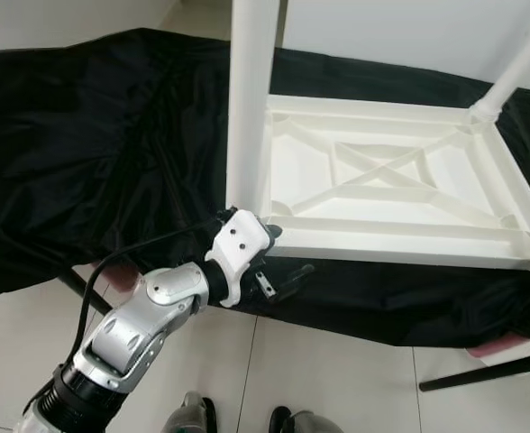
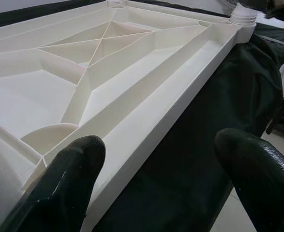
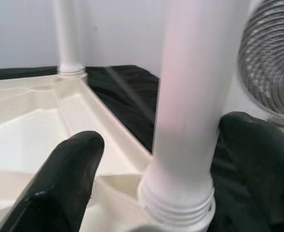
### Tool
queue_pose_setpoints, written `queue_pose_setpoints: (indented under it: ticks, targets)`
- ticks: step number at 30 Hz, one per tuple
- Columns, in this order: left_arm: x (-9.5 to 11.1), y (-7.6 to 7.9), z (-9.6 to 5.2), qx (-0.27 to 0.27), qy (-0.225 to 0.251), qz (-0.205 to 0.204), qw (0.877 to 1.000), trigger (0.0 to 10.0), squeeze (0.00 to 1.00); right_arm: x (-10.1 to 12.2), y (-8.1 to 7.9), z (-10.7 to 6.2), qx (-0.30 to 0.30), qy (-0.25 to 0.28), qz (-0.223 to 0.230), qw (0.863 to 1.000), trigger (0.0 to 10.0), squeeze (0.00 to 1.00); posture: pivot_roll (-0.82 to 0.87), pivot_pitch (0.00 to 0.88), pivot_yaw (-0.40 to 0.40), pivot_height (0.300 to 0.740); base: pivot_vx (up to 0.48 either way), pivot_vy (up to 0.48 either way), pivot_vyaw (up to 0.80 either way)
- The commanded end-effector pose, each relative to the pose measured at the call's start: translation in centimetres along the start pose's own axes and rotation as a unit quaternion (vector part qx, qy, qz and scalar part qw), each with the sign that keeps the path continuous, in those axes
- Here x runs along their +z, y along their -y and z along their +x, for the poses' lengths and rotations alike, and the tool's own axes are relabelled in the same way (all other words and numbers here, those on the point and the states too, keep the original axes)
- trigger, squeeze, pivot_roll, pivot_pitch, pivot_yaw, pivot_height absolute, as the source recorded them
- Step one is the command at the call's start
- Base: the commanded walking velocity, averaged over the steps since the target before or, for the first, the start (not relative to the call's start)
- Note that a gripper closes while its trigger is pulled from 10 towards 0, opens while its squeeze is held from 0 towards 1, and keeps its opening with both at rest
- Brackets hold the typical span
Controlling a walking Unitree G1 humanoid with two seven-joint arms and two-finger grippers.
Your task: Building children table
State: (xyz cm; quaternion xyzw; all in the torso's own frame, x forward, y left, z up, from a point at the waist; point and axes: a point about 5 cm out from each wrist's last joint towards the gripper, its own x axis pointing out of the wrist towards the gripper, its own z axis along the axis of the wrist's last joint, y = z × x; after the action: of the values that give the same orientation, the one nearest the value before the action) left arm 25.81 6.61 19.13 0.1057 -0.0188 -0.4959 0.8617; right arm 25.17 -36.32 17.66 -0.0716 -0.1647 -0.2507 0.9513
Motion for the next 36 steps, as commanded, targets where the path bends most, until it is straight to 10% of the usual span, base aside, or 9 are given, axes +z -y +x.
queue_pose_setpoints:
  ticks: [1,16,17,27,28,36]
  targets:
    - [0.0,0.5,-0.2,-0.016,0.000,0.001,1.000,10.0,0.00,-0.1,-1.0,-0.3,0.029,-0.002,0.008,1.000,10.0,0.00,0.07,0.192,-0.046,0.740,0.000,0.000,0.00]
    - [-0.3,0.9,-2.3,-0.019,-0.005,-0.028,0.999,10.0,0.00,1.5,-6.1,-4.8,0.209,-0.013,0.082,0.974,10.0,0.00,0.08,0.179,-0.070,0.740,0.000,0.000,0.00]
    - [-0.3,0.8,-2.5,-0.016,-0.007,-0.041,0.999,10.0,1.00,1.5,-6.4,-4.8,0.217,-0.015,0.084,0.972,10.0,0.00,0.08,0.178,-0.073,0.740,0.000,0.000,0.00]
    - [-0.5,0.9,-5.4,-0.026,-0.058,-0.011,0.998,10.0,1.00,1.8,-8.5,-3.7,0.266,-0.019,0.094,0.959,10.0,0.00,0.12,0.166,-0.106,0.740,0.000,0.000,0.00]
    - [-0.6,0.8,-5.9,-0.021,-0.068,-0.008,0.997,10.0,0.11,1.8,-8.8,-3.6,0.271,-0.019,0.097,0.957,10.0,0.00,0.13,0.163,-0.113,0.740,0.000,0.000,0.00]
    - [-0.7,-0.1,-7.7,0.019,-0.100,0.008,0.995,10.0,0.00,2.0,-9.8,-3.3,0.296,-0.023,0.105,0.949,10.0,0.00,0.16,0.166,-0.133,0.740,0.000,0.000,0.00]
